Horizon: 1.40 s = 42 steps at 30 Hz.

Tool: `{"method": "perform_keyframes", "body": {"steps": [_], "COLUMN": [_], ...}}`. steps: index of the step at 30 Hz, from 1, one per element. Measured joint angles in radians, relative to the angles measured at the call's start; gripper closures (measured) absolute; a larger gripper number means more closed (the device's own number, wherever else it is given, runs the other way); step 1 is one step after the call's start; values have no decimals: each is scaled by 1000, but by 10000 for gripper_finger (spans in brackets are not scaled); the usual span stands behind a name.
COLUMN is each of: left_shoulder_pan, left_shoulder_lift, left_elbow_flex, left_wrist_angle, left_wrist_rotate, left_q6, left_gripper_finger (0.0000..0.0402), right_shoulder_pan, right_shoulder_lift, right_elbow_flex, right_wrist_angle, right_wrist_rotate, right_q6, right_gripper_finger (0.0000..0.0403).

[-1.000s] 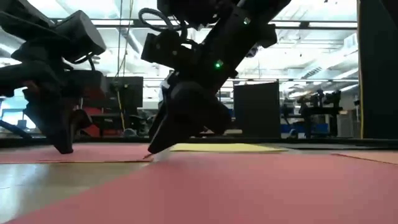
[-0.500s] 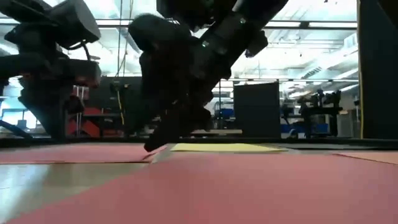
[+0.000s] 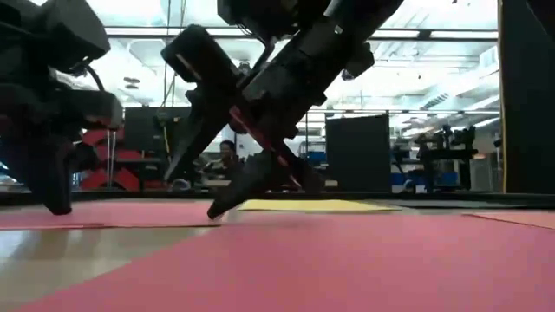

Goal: Organize paper
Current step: Stack the red paper on top of the red paper

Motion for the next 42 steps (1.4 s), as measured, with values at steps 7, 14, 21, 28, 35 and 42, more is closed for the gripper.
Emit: {"method": "perform_keyframes", "body": {"steps": [7,14,21,28,35,42], "left_shoulder_pan": [0,0,0,0,0,0], "left_shoulder_lift": [-1,-3,-2,-1,0,1], "left_elbow_flex": [-28,-41,-44,-44,-44,-44], "left_wrist_angle": [14,21,30,30,31,35], "left_wrist_rotate": [-6,-5,-4,-4,-4,-4], "left_q6": [-4,-21,-18,-16,-14,-13], "left_gripper_finger": [401,401,401,401,401,401], "right_shoulder_pan": [-4,-3,-17,-16,-17,-21], "right_shoulder_lift": [0,1,1,1,1,1], "right_elbow_flex": [0,0,0,0,0,0], "right_wrist_angle": [-9,-33,-48,-105,-90,-29], "right_wrist_rotate": [-31,-76,-136,-129,-109,-84], "right_q6": [25,36,45,47,51,51], "right_gripper_finger": [214,216,218,219,219,219]}}
